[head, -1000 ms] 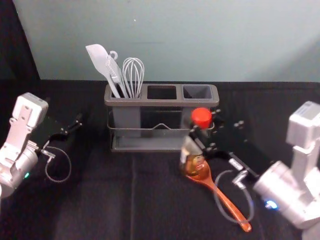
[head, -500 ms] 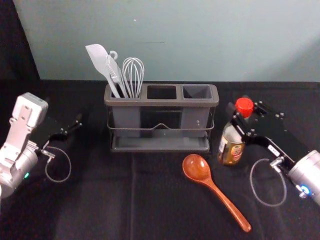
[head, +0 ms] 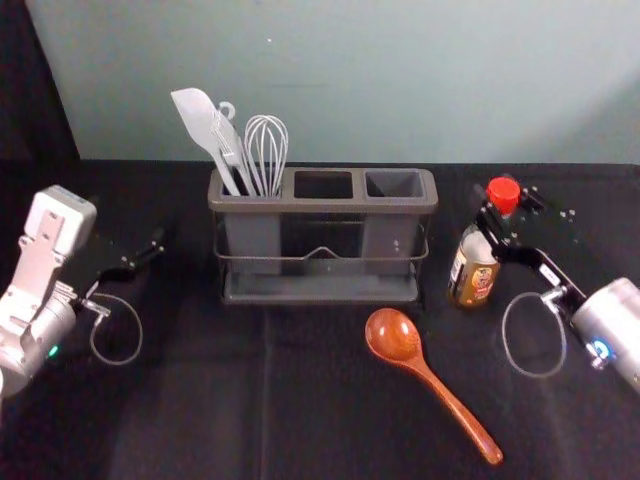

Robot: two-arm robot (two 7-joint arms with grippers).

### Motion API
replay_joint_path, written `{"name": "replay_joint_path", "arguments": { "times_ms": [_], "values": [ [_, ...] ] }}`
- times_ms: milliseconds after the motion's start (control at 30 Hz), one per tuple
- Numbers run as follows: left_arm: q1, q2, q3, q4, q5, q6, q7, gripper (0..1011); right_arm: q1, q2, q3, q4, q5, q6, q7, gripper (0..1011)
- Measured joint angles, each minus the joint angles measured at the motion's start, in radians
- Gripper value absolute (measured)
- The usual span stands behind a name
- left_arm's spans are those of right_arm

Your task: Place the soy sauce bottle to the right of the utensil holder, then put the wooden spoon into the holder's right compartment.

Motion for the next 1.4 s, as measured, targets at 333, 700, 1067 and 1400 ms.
{"name": "replay_joint_path", "arguments": {
  "times_ms": [333,700,1067,1400],
  "values": [
    [0.0,0.0,0.0,0.0,0.0,0.0,0.0,1000,0.097,-0.07,-0.021,0.146,-0.027,-0.071,-0.006,386],
    [0.0,0.0,0.0,0.0,0.0,0.0,0.0,1000,0.125,-0.113,-0.009,0.238,-0.012,-0.139,0.021,386],
    [0.0,0.0,0.0,0.0,0.0,0.0,0.0,1000,0.147,-0.123,-0.009,0.298,0.005,-0.183,0.071,386],
    [0.0,0.0,0.0,0.0,0.0,0.0,0.0,1000,0.166,-0.133,-0.01,0.345,0.027,-0.204,0.102,386]
  ]
}}
